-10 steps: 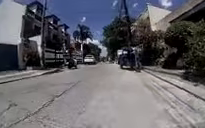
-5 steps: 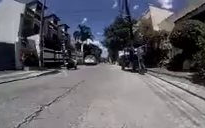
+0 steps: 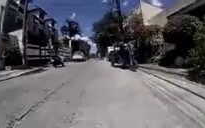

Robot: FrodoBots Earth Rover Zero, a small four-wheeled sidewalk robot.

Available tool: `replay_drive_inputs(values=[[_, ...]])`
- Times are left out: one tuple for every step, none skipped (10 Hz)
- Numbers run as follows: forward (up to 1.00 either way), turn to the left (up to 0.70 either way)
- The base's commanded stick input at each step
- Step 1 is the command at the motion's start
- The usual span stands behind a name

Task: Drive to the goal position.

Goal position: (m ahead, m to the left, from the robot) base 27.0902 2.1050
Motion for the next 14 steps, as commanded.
replay_drive_inputs(values=[[0.7, 0.14], [0.7, 0.12], [0.76, 0.12], [0.85, 0.12], [0.85, 0.11], [0.85, 0.04], [0.88, 0.03], [1.0, 0.05], [1.0, -0.24], [1.0, -0.4], [1.0, -0.4], [1.0, -0.4], [1.0, -0.28], [1.0, 0.07]])
